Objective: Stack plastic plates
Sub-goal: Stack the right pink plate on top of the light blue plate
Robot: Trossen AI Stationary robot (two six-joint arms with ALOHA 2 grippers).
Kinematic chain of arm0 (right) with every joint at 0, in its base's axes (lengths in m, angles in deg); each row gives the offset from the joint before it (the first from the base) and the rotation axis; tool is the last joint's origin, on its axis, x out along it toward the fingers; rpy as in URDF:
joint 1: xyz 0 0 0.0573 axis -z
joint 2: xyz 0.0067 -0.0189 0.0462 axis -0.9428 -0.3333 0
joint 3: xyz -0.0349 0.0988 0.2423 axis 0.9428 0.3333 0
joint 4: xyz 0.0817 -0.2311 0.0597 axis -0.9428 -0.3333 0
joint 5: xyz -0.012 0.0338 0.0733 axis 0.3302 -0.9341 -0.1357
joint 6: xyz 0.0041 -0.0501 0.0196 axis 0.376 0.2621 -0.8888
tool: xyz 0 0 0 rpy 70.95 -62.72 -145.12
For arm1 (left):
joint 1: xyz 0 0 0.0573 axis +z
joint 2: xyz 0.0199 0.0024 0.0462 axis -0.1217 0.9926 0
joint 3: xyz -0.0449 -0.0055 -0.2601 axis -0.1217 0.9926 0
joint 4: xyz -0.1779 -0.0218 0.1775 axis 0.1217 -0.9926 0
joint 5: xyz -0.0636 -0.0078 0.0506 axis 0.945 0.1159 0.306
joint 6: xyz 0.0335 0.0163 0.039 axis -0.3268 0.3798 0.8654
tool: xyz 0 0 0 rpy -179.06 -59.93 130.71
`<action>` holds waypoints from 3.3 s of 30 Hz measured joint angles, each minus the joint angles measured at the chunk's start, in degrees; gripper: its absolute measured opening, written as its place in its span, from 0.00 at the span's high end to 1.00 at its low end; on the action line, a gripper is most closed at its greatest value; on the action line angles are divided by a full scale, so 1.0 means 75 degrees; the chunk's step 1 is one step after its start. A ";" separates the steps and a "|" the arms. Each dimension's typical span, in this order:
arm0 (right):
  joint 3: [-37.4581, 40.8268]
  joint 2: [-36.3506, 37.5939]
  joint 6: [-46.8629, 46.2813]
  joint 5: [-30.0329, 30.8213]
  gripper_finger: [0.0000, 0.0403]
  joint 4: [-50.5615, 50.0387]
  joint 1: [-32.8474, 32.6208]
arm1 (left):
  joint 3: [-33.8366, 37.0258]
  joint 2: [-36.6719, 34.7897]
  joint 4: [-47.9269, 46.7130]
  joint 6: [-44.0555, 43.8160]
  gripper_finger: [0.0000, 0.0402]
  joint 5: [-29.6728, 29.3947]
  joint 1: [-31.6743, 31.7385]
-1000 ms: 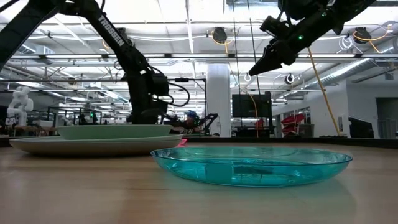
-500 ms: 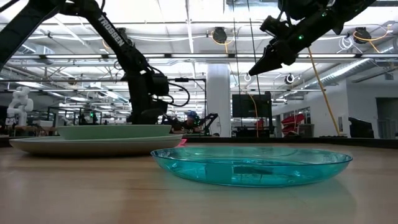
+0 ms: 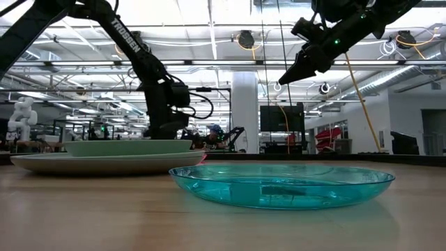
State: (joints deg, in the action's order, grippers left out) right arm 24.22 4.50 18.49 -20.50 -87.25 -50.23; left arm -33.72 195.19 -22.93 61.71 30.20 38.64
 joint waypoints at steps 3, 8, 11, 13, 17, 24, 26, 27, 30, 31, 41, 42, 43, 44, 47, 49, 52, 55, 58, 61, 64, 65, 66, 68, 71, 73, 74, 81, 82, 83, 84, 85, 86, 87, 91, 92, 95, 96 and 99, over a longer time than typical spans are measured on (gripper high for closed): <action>0.0000 0.0000 -0.0011 0.0000 0.73 0.0003 0.0000 | -0.0202 0.0043 -0.0113 -0.0045 0.84 0.0001 -0.0003; 0.0000 0.0000 -0.0011 0.0000 0.73 0.0003 0.0000 | -0.0607 0.0065 -0.0348 -0.0014 0.84 -0.0010 -0.0009; 0.0000 0.0000 -0.0012 0.0000 0.73 0.0003 0.0000 | -0.0759 0.0056 -0.0530 0.0043 0.84 -0.0013 -0.0012; 0.0000 0.0000 -0.0014 0.0000 0.73 0.0003 0.0000 | -0.0797 0.0056 -0.0538 0.0046 0.85 -0.0013 -0.0012; 0.0000 0.0000 -0.0012 0.0000 0.73 0.0003 0.0000 | -0.0801 0.0044 -0.0544 0.0063 0.91 -0.0013 -0.0009; 0.0000 0.0000 -0.0014 0.0000 0.73 0.0003 0.0000 | -0.0813 0.0030 -0.0550 0.0014 0.98 -0.0013 -0.0009; 0.0000 0.0000 -0.0013 0.0000 0.73 0.0003 0.0000 | -0.0813 0.0030 -0.0552 0.0008 0.98 -0.0013 -0.0009; 0.0000 0.0000 -0.0013 0.0000 0.73 0.0003 0.0000 | -0.0813 0.0027 -0.0554 0.0011 0.98 -0.0013 -0.0009; 0.0000 0.0000 -0.0014 0.0000 0.73 0.0003 0.0000 | -0.0816 0.0021 -0.0589 0.0011 0.98 -0.0013 -0.0009; 0.0000 0.0000 -0.0011 0.0000 0.73 0.0003 0.0000 | -0.0816 0.0007 -0.0627 0.0008 0.98 -0.0013 -0.0009; 0.0000 0.0000 -0.0005 0.0000 0.73 0.0003 0.0000 | -0.0822 -0.1087 -0.0911 0.0072 0.98 -0.0042 0.0012; 0.0000 0.0000 -0.0005 0.0000 0.73 0.0003 0.0000 | -0.0822 -0.1245 -0.0907 0.0068 0.98 -0.0043 0.0012; 0.0000 0.0000 -0.0005 0.0000 0.73 0.0003 0.0000 | -0.0825 -0.1411 -0.0910 0.0037 0.98 -0.0042 0.0003; 0.0000 0.0000 -0.0008 0.0000 0.73 0.0003 0.0000 | -0.0825 -0.1584 -0.0930 0.0007 0.98 -0.0045 -0.0003; 0.0000 0.0000 -0.0008 0.0000 0.73 0.0003 0.0000 | -0.0826 -0.2103 -0.1006 -0.0045 0.98 -0.0064 -0.0118; 0.0000 0.0001 -0.0012 0.0000 0.73 0.0003 0.0000 | -0.0828 -0.2442 -0.1117 -0.0065 0.98 -0.0068 -0.0249; -0.0001 0.0003 -0.0014 0.0000 0.73 0.0003 0.0000 | -0.0828 -0.2964 -0.1133 -0.0129 0.98 -0.0154 -0.0515; -0.0003 0.0003 -0.0014 0.0000 0.73 0.0003 0.0000 | -0.0828 -0.3498 -0.1169 -0.0044 0.98 -0.0156 -0.0837; -0.0003 0.0003 -0.0014 0.0000 0.73 0.0003 -0.0003 | -0.0828 -0.4038 -0.1512 0.0033 0.98 -0.0095 -0.1251; -0.0003 0.0003 -0.0014 0.0000 0.73 0.0002 0.0000 | -0.0828 -0.4449 -0.2281 -0.0021 0.98 0.0274 -0.1777; -0.0003 0.0003 -0.0014 0.0000 0.73 0.0000 -0.0001 | -0.0794 -0.4623 -0.3035 -0.0238 0.98 0.0366 -0.2413; -0.0003 0.0003 -0.0014 -0.0003 0.73 0.0000 0.0000 | -0.0735 -0.4663 -0.3115 -0.0390 0.98 0.0371 -0.2617; -0.0003 0.0003 -0.0014 0.0000 0.73 0.0000 0.0000 | -0.0646 -0.4702 -0.3145 -0.0565 0.98 0.0371 -0.2813; -0.0003 0.0003 -0.0047 -0.0001 0.73 -0.0007 -0.0002 | -0.0450 -0.4721 -0.3142 -0.0920 0.98 0.0349 -0.3214; -0.0003 0.0003 -0.0104 -0.0003 0.73 -0.0034 -0.0003 | -0.0042 -0.4706 -0.3166 -0.1325 0.98 0.0331 -0.3729; -0.0003 0.0003 -0.0104 -0.0003 0.73 -0.0061 -0.0001 | 0.0222 -0.4706 -0.3238 -0.1536 0.98 0.0331 -0.3985; -0.0003 0.0003 -0.0104 -0.0003 0.73 -0.0061 0.0000 | 0.0334 -0.4706 -0.3289 -0.1638 0.98 0.0315 -0.4080; -0.0003 0.0003 -0.0106 -0.0003 0.73 -0.0058 -0.0001 | 0.0774 -0.4695 -0.3153 -0.2230 0.98 -0.0530 -0.4312; -0.0003 0.0003 -0.0106 -0.0003 0.73 -0.0058 -0.0001 | 0.0803 -0.4694 -0.3144 -0.2314 0.98 -0.0601 -0.4301; -0.0003 0.0003 -0.0111 -0.0003 0.73 -0.0058 0.0000 | 0.0833 -0.4691 -0.3126 -0.2394 0.98 -0.0644 -0.4290; -0.0003 0.0003 -0.0144 -0.0003 0.73 -0.0058 0.0000 | 0.0874 -0.4693 -0.3079 -0.2453 0.98 -0.0707 -0.4287; -0.0003 0.0003 -0.0159 -0.0003 0.73 -0.0058 -0.0003 | 0.0943 -0.4694 -0.3007 -0.2491 0.98 -0.0766 -0.4288; -0.0003 0.0003 -0.0159 -0.0003 0.73 -0.0058 -0.0002 | 0.1044 -0.4694 -0.2945 -0.2534 0.98 -0.0783 -0.4290; -0.0003 0.0003 -0.0159 -0.0003 0.73 -0.0060 -0.0003 | 0.1159 -0.4694 -0.2927 -0.2549 0.98 -0.0783 -0.4290; -0.0003 0.0003 -0.0170 -0.0003 0.73 -0.0066 -0.0003 | 0.1632 -0.4691 -0.2664 -0.2827 0.98 -0.0795 -0.4287; -0.0003 0.0003 -0.0196 -0.0003 0.73 -0.0080 -0.0002 | 0.1719 -0.4691 -0.2542 -0.2921 0.98 -0.0811 -0.4287; -0.0003 0.0003 -0.0215 -0.0003 0.73 -0.0119 0.0000 | 0.1784 -0.4688 -0.2437 -0.3050 0.97 -0.0818 -0.4287; -0.0003 0.0003 -0.0226 -0.0003 0.73 -0.0119 0.0000 | 0.1781 -0.4691 -0.2360 -0.3049 0.96 -0.0818 -0.4287; -0.0003 0.0003 -0.0366 -0.0003 0.73 -0.0117 -0.0001 | 0.1781 -0.4691 -0.2235 -0.3032 0.91 -0.0883 -0.4290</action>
State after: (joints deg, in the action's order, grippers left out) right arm 24.20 4.52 15.74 -20.53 -88.13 -50.25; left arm -20.36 160.00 -39.69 38.98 23.58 6.46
